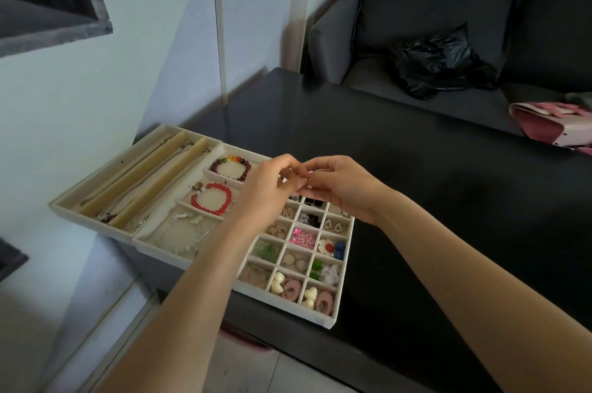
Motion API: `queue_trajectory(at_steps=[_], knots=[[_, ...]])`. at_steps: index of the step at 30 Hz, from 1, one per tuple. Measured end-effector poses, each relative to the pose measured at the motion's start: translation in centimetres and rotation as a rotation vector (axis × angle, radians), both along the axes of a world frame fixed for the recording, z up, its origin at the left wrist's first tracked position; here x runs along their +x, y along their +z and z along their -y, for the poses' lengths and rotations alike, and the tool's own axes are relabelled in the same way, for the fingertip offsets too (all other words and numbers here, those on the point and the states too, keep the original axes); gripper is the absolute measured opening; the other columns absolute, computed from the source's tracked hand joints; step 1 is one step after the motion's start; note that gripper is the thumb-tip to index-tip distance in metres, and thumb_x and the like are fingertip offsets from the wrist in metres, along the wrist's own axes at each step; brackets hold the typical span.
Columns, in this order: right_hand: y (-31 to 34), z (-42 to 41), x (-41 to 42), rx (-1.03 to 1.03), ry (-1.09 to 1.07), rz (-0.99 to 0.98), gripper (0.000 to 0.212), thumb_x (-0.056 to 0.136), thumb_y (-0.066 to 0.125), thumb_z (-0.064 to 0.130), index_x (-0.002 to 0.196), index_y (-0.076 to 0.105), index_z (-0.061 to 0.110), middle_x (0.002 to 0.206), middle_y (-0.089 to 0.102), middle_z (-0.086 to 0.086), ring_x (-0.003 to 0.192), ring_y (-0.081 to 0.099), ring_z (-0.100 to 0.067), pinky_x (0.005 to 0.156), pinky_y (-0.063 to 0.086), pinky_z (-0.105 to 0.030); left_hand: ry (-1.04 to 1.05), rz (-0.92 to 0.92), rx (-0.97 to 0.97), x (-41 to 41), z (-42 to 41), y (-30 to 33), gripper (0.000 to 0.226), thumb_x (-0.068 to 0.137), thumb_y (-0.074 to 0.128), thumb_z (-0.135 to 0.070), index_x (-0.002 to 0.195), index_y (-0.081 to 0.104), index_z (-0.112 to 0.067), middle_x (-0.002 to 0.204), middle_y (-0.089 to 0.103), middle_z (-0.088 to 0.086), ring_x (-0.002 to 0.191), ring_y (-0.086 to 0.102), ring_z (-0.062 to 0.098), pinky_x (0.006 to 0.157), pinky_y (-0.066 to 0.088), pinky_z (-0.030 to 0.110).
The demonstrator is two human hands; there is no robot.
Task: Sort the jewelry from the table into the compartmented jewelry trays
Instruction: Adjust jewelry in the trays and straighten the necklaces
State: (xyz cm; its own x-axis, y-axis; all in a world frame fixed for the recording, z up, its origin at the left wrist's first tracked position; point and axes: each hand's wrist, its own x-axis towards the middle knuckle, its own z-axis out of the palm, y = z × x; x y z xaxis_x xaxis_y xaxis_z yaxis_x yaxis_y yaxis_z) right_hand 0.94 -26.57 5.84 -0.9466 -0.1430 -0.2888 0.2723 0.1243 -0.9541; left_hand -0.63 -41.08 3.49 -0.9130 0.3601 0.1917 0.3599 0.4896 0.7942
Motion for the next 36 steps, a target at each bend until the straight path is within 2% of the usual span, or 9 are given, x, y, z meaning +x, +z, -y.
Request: queue_trajectory(at_steps=[5,9,15,19,23,27,33,36], knots=[[-0.5,0.3,0.0,0.073,-0.043,-0.043,0.017,0.087,0.06,0.0,0.103,0.066,-0.001,0.097,0.071,-0.015,0.083,0.07,-0.016,0.076,0.058,-0.022,0.071,0.025,0.023,-0.2,0.5,-0.4,0.009,0.09,0.062,-0.015,0.098,0.06,-0.018,0.097,0.067,-0.003,0.088,0.062,0.009,0.069,0.046,0.016],[-0.9,0.5,-0.2,0.174,-0.085,-0.116,0.014,0.083,0.066,0.003,0.096,0.068,-0.001,0.088,0.072,-0.015,0.079,0.072,-0.018,0.073,0.058,-0.024,0.127,0.065,0.048,-0.4,0.8,-0.6,0.016,0.088,0.064,-0.017,0.099,0.053,-0.018,0.099,0.066,0.0,0.088,0.061,0.012,0.064,0.042,0.013],[-0.6,1.1,-0.8,0.547,-0.074,-0.341,0.003,0.085,0.067,0.009,0.084,0.066,0.012,0.079,0.07,-0.004,0.074,0.069,-0.01,0.068,0.056,-0.02,0.159,0.083,0.052,-0.7,1.0,-0.6,0.02,0.087,0.065,-0.02,0.101,0.051,-0.019,0.097,0.063,-0.004,0.082,0.057,0.008,0.061,0.037,0.012],[-1.0,0.7,-1.6,0.661,-0.088,-0.394,0.004,0.089,0.063,0.013,0.086,0.064,0.016,0.083,0.066,0.004,0.077,0.062,-0.004,0.068,0.05,-0.015,0.182,0.023,-0.06,-0.9,1.6,-0.8,0.027,0.093,0.055,-0.011,0.119,0.052,-0.014,0.103,0.062,0.0,0.091,0.057,0.011,0.07,0.04,0.016],[-1.0,1.0,-2.3,0.747,-0.144,-0.517,0.004,0.088,0.064,0.014,0.087,0.068,0.013,0.079,0.061,0.007,0.07,0.055,-0.001,0.06,0.044,-0.007,0.151,-0.076,-0.198,-0.7,2.0,-1.5,0.033,0.089,0.05,0.005,0.118,0.061,-0.009,0.098,0.06,0.005,0.093,0.057,0.017,0.078,0.044,0.022],[-1.9,1.2,-3.2,0.728,-0.206,-0.512,0.007,0.088,0.064,0.013,0.089,0.071,0.011,0.081,0.066,0.001,0.071,0.058,-0.004,0.061,0.044,-0.008,0.138,-0.096,-0.293,-0.5,2.2,-1.9,0.035,0.091,0.053,-0.002,0.122,0.06,-0.016,0.117,0.058,0.005,0.097,0.059,0.017,0.083,0.049,0.026],[-3.7,1.0,-4.2,0.797,-0.237,-0.452,0.009,0.089,0.063,0.009,0.094,0.07,0.008,0.089,0.067,-0.003,0.079,0.06,-0.008,0.06,0.041,-0.009,0.15,-0.104,-0.347,-0.3,2.4,-1.6,0.03,0.092,0.054,-0.008,0.12,0.062,-0.014,0.117,0.059,0.006,0.099,0.059,0.018,0.084,0.048,0.027],[-4.3,0.8,-4.6,0.853,-0.237,-0.422,0.01,0.09,0.061,0.008,0.096,0.069,0.009,0.093,0.067,-0.005,0.083,0.063,-0.013,0.067,0.049,-0.017,0.138,-0.129,-0.358,-0.2,2.3,-1.4,0.03,0.094,0.051,-0.009,0.121,0.062,-0.015,0.118,0.058,0.005,0.094,0.058,0.015,0.079,0.044,0.022]])
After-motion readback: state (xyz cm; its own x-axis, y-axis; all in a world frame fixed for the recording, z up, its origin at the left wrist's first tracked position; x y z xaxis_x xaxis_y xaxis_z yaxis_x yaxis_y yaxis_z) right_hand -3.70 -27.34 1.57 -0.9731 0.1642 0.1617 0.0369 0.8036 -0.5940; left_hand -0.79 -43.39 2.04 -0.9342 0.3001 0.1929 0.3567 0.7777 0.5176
